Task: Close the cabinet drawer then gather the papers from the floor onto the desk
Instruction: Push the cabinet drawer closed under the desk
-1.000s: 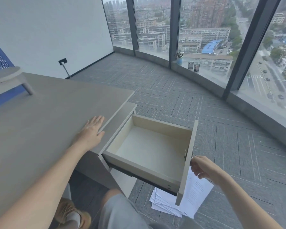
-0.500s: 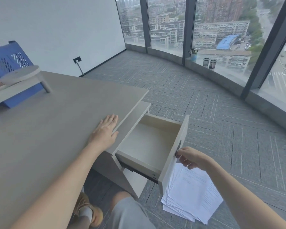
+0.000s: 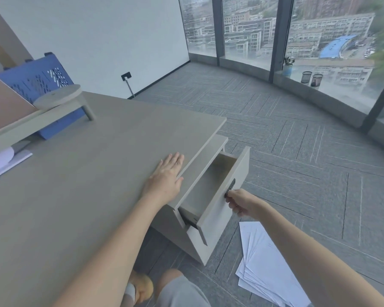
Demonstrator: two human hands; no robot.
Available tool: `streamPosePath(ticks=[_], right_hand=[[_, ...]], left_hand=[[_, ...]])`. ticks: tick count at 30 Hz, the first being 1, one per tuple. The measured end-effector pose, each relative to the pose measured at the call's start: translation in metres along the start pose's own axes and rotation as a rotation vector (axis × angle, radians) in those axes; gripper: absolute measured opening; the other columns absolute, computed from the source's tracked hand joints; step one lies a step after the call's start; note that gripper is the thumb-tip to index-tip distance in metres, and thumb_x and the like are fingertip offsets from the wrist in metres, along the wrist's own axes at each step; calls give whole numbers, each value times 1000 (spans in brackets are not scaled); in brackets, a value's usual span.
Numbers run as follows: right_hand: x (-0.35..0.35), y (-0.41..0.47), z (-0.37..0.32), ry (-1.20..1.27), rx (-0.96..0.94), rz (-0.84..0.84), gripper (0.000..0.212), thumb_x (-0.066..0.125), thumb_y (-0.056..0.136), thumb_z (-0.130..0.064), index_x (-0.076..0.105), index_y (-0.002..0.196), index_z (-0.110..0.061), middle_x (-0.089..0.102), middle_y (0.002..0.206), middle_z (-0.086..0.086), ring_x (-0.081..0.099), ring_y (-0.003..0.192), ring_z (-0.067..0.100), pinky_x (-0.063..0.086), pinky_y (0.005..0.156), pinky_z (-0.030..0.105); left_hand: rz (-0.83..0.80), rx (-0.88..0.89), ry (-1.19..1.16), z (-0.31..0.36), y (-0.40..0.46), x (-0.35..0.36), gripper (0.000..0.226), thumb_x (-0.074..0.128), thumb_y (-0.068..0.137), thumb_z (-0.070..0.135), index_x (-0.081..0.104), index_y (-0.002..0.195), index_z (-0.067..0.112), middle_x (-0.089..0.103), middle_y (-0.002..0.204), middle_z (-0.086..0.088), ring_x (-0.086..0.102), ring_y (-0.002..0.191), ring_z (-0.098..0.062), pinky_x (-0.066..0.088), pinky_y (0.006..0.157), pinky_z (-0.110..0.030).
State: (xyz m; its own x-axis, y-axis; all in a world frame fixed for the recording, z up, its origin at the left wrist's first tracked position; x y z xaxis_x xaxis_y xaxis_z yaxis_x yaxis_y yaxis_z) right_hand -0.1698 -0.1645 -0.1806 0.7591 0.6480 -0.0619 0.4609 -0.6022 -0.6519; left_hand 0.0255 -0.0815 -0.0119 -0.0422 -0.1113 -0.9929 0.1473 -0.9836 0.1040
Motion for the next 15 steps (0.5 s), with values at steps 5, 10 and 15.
streamPosePath(ticks=[5,10,15], right_hand=[[17,19,-13,-3,8,2,31,36,95,-18,41,64,-19,31,51,-3,24,38,12,15,43,17],[29,32,-23,6,-10,-4,31,35,96,-18,46,67,-16,34,54,-1,26,40,12,18,40,14],[38,40,-31,-3,-11,-6,31,36,96,-18,46,67,-17,34,49,-3,25,39,12,18,41,14]], left_hand=[[3,5,5,0,0,0,65,39,100,25,8,157,17,8,166,1,4,153,-17,3,123,-33],[11,8,11,2,-2,-3,65,39,100,23,9,156,17,8,166,1,5,153,-17,3,123,-33],[5,11,9,4,-2,-3,65,40,100,23,9,156,16,9,166,0,5,153,-18,3,124,-34]])
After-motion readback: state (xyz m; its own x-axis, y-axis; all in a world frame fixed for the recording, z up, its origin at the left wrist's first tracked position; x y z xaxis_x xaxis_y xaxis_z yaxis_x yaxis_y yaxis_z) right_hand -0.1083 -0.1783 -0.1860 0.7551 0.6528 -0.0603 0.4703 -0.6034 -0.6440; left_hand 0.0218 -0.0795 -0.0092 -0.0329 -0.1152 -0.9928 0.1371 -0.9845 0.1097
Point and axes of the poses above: each hand's wrist, its own y-axis towards the middle knuckle, its own x-axis out of the palm, z = x × y, the point moved 7 cm from there along y, towards the middle knuckle
